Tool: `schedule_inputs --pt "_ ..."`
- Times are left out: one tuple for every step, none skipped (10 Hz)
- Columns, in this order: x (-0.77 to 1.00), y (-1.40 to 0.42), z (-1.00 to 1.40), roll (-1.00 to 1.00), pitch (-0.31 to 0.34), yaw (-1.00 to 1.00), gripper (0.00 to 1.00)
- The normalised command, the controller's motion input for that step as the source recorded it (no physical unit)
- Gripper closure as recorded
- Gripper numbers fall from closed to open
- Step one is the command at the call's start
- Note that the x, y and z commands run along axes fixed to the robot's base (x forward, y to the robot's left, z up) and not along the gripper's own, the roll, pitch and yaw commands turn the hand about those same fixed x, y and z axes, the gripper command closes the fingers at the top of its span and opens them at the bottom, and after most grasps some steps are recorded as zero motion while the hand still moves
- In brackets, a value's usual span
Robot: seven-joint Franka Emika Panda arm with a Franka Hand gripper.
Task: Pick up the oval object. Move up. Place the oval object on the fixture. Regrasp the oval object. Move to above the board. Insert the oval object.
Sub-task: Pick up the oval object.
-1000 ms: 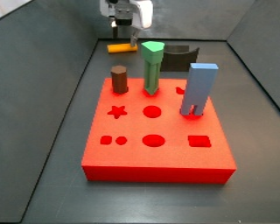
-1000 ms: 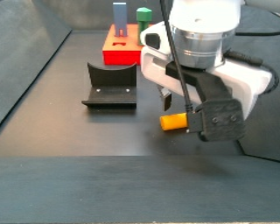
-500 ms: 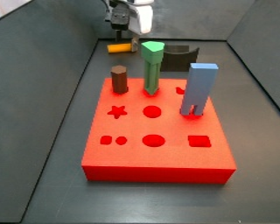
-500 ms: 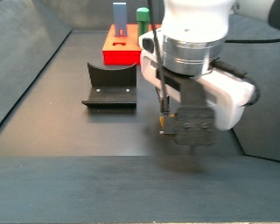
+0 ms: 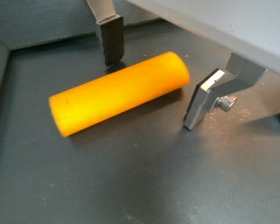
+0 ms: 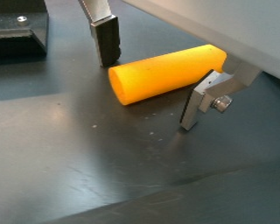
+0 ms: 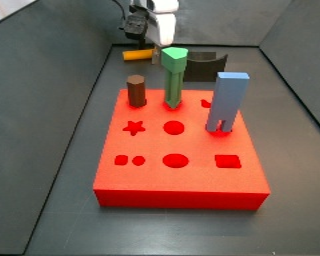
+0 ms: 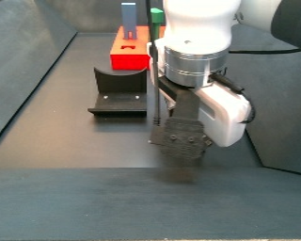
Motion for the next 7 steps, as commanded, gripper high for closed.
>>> schedule_inputs --pt "0.13 0.0 -0.12 -0.23 -0.016 -0.36 0.0" --pt "0.12 0.0 -0.11 -0.21 -0.004 -0.32 0.0" --pt "-0.02 0.0 -0.16 -0.16 -0.159 -0.25 0.0" --pt "-0.15 0.02 -0.17 -0.14 -0.23 -0.02 0.0" --pt "-0.25 0.0 -0.07 -0.16 -0.367 0.0 0.0" --pt "-0.33 0.05 -0.03 -0.31 -0.5 -0.01 0.0" --pt "-0.23 0.05 -0.1 -0.29 -0.429 -0.05 0.0"
